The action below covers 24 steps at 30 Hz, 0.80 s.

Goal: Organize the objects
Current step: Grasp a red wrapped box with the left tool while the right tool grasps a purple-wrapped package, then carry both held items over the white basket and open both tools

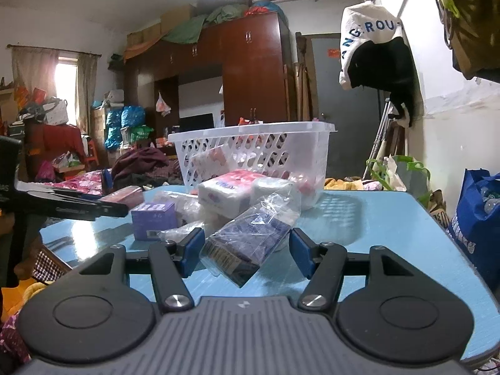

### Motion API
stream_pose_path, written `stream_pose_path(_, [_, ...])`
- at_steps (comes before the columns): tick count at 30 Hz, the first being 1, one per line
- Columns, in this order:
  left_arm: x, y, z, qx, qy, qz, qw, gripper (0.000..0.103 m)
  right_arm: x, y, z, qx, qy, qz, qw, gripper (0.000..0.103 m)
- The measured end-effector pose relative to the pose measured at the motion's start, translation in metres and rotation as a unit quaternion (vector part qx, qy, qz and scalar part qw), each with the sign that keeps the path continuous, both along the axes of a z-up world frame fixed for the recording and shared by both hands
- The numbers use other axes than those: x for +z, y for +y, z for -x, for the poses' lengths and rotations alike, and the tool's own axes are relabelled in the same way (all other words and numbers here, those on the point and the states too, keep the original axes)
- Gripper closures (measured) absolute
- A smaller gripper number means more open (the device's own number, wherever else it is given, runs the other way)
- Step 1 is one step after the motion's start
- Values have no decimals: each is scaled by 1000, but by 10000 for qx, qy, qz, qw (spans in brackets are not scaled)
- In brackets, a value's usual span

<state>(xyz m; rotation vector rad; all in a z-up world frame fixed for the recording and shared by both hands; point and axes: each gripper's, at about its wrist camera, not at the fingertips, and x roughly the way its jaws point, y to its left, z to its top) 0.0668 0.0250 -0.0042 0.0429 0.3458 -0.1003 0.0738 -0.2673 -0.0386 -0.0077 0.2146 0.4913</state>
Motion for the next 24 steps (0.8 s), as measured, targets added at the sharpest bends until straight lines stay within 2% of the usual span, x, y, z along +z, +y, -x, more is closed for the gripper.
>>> stream_pose_path(10, [7, -1, 11, -83, -424, 146, 9990, 53, 8, -4, 1, -141, -225, -24, 9996, 42])
stream_pose_path(24, [17, 0, 20, -144, -716, 350, 9967, 53, 16, -7, -3, -164, -296, -89, 9994, 45])
